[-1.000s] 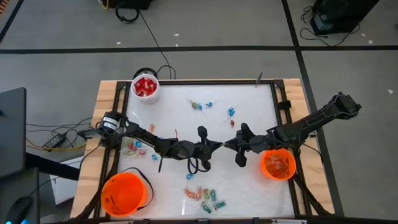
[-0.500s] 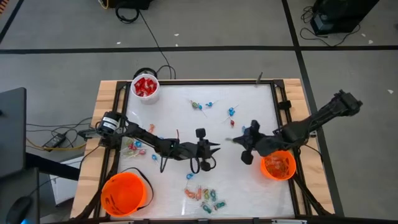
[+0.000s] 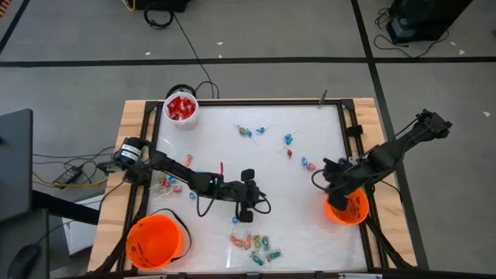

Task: Sort candy by brand, put in halloween buckets
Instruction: Put the top green candy into the right orange bucket, then put the bottom middle orange candy into the right orange bucket

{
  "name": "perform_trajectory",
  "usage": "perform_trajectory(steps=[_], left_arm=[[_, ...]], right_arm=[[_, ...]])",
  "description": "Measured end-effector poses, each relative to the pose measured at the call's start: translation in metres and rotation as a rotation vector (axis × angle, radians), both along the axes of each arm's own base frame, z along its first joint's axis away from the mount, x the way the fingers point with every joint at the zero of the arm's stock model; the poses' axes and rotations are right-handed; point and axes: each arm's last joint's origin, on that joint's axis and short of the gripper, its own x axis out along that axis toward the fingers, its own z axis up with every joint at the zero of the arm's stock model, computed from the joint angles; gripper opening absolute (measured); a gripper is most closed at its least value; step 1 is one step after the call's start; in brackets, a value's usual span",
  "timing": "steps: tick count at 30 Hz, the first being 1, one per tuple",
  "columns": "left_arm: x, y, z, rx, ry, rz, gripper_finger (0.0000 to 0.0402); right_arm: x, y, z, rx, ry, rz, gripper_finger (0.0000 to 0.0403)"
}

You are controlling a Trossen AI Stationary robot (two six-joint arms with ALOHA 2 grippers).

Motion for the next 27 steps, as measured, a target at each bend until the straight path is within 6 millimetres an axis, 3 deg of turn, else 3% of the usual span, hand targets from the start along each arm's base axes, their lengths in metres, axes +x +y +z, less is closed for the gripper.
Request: perform_trajectory(steps=[4, 8, 14, 18, 27], left_arm=[[-0.003, -0.006, 0.009, -0.010, -0.022, -0.021, 0.0088], [-0.005, -0.010, 0.014, -0.007, -0.034, -0.042, 0.0088], [-0.006, -0.019, 0.015, 0.017, -0.032, -0.112, 0.0088], [-0.007, -0.021, 0.015, 0.047, -0.034, -0.132, 0.0088], [-0.012, -0.033, 0.013, 0.039, -0.008, -0.170, 0.0089]], right_arm=[[-0.016, 0.003, -0.001, 0.153, 0.231, -0.012, 0.0007], [-0.027, 0.006, -0.003, 0.164, 0.350, -0.071, 0.0008], [-0.031, 0.012, -0.004, 0.080, 0.294, -0.117, 0.0008], [-0.031, 0.018, -0.016, 0.035, 0.334, -0.136, 0.0019], [-0.031, 0.033, -0.035, -0.004, 0.455, -0.142, 0.0095]])
